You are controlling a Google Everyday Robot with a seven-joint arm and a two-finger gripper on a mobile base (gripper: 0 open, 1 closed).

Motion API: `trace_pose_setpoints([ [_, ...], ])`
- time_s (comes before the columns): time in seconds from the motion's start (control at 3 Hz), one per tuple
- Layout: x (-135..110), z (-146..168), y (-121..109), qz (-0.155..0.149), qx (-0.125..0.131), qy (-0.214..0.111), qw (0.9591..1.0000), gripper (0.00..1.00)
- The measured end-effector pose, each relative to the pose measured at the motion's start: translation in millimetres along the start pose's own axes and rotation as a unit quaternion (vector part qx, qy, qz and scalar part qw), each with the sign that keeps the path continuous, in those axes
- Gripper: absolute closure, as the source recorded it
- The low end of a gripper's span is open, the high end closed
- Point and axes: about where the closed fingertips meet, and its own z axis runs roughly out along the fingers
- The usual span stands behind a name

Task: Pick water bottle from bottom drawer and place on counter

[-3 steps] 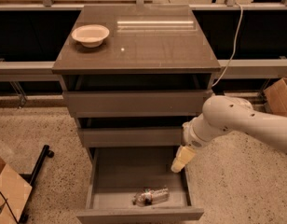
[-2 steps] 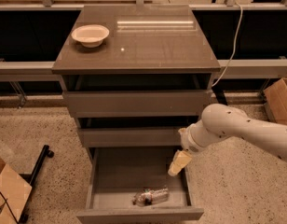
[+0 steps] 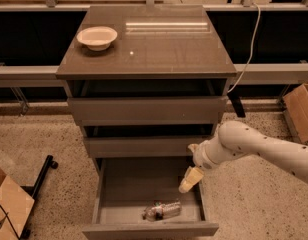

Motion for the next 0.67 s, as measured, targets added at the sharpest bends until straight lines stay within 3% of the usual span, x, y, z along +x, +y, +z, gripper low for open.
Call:
trace_pose_setpoints([
  [0.67,21.6,47.7,-7.1,0.009,-0.004,0.02,0.9998,0.0],
])
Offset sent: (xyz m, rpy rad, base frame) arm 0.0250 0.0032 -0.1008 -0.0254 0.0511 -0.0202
